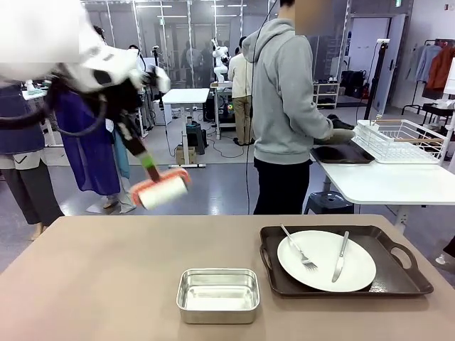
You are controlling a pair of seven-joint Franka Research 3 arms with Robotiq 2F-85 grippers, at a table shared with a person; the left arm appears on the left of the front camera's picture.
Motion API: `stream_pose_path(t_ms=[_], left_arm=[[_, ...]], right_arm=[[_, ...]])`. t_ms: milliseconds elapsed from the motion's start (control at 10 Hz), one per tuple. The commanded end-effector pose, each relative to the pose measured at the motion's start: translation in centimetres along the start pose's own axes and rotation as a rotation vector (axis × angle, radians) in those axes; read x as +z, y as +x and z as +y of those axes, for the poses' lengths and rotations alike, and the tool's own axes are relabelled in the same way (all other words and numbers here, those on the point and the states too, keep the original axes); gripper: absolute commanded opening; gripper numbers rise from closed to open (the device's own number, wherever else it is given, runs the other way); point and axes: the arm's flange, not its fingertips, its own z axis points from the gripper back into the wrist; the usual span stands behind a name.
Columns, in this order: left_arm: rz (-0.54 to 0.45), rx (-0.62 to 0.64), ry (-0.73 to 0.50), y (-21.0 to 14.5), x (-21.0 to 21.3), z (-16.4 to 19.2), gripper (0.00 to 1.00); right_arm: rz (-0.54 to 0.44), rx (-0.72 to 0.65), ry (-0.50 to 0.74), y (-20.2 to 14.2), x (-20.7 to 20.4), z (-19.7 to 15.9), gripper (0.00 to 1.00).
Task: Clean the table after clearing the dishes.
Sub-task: Place the Lint Roller back on top of the Airtight Container.
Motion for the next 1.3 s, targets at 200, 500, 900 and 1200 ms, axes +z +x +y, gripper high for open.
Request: stream_pose_path(t_ms=[200, 500, 900, 1200], left_arm=[[0.201, -0.355, -0.180, 7.0, -9.5, -7.6, 0.20], [0.266, -0.288, -0.194, 9.2, -13.4, -10.1, 0.20], [0.227, -0.360, -0.223, 8.4, -13.7, -11.3, 0.20], [0.248, -0.354, -0.226, 9.1, -16.0, -10.8, 0.20]], right_arm=[[-0.002, 0.015, 0.012, -0.2, 0.1, 0.2, 1.00], [-0.002, 0.015, 0.012, -0.2, 0.1, 0.2, 1.00], [-0.002, 0.015, 0.012, -0.2, 0.1, 0.2, 1.00], [-0.002, 0.015, 0.012, -0.2, 0.1, 0.2, 1.00]])
